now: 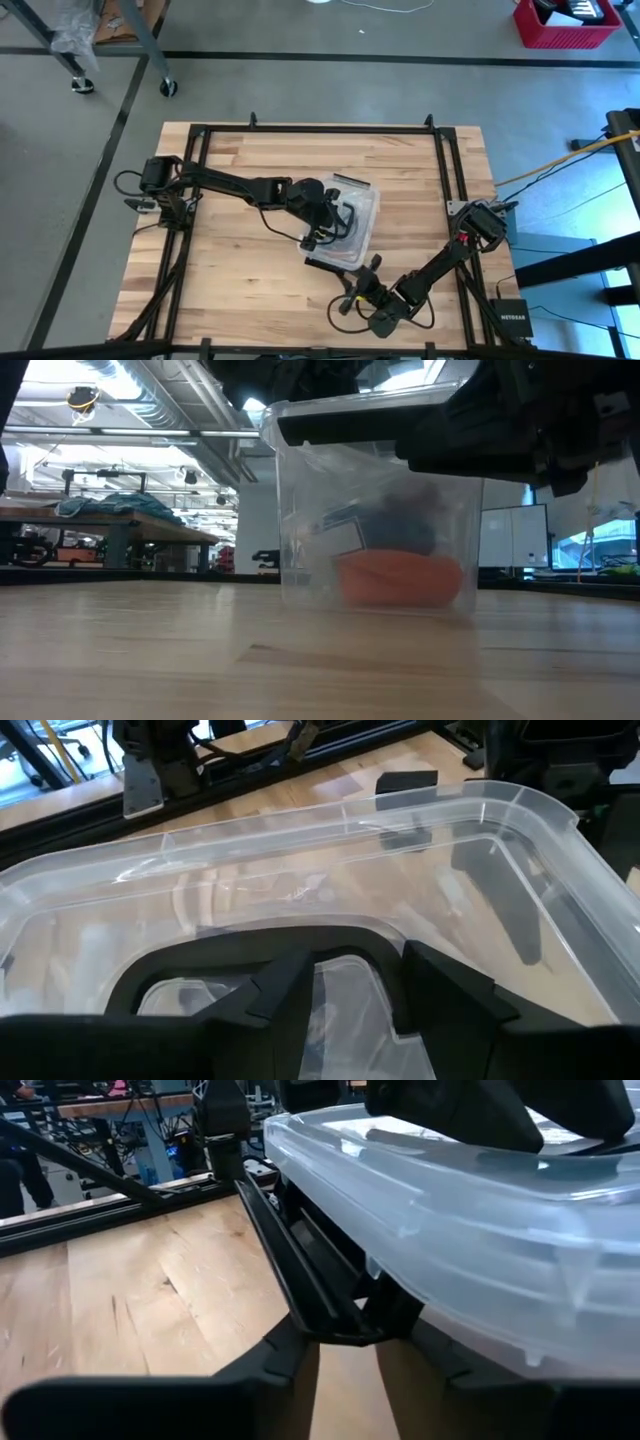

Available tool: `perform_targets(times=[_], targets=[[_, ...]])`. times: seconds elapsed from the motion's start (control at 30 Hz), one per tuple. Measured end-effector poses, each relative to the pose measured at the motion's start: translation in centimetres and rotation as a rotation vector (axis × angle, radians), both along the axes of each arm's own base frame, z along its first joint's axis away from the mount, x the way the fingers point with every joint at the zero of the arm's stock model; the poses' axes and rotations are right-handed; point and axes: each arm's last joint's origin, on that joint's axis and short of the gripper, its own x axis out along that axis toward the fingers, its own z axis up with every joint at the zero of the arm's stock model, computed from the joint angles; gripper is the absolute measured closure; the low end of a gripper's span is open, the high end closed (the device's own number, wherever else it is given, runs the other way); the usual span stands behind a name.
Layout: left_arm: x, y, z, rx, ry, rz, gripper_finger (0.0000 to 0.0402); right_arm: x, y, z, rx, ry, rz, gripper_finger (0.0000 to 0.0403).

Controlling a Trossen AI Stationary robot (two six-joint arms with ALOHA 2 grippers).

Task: Roll bandage
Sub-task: Close the transparent bin

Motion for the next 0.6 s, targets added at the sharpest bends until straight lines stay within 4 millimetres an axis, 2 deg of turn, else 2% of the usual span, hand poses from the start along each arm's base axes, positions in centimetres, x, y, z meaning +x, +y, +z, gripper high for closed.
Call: perform_targets(times=[0.6], targets=[[0.3,-0.1,0.0,-0.015,-0.022,0.010,0.0249,-0.3,-0.3,2.0,-0.013,-0.025,-0.035,0.0398]])
